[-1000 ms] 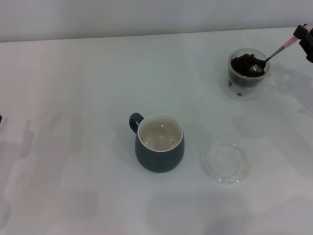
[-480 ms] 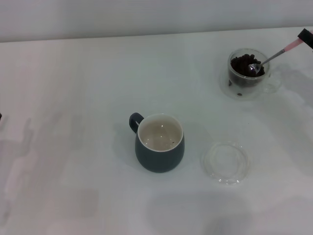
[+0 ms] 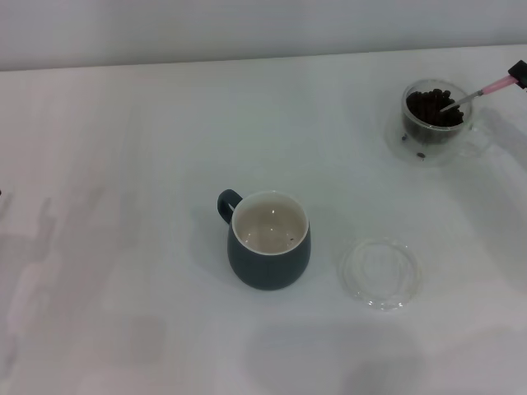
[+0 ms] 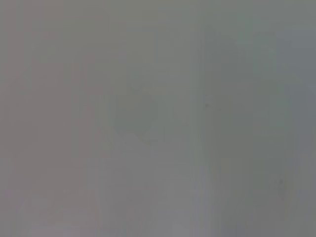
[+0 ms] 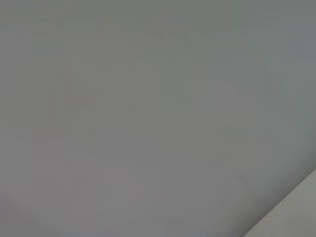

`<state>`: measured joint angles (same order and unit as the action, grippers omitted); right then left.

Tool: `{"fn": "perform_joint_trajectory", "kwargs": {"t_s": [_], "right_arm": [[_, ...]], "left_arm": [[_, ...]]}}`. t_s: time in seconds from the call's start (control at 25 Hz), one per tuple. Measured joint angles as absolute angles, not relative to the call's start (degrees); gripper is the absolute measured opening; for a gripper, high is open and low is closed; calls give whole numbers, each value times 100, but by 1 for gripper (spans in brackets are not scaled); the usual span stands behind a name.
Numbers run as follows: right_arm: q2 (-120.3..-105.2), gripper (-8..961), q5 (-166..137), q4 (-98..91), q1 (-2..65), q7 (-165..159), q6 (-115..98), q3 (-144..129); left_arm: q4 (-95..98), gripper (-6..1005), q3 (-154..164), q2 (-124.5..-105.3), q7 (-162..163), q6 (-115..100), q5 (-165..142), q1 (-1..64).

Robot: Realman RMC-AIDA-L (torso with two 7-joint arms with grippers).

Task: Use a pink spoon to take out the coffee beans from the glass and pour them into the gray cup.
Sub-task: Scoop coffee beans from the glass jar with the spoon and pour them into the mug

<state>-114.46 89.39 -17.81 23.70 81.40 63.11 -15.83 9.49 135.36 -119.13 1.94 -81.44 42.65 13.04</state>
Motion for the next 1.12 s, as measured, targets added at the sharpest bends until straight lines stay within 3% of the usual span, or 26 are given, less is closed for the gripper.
{"fn": "perform_joint_trajectory", "kwargs": {"t_s": [0.44, 1.12], "right_arm": [[-11451, 147, 8939, -1821, 2379, 7740, 6441, -1568], [-11320, 147, 9013, -1852, 2249, 7307, 6343, -1555]], "left_arm": [[931, 566, 13553, -11903, 193, -8139, 4265, 1340], [866, 566, 13553, -11900, 175, -8138, 4245, 1347]]}}
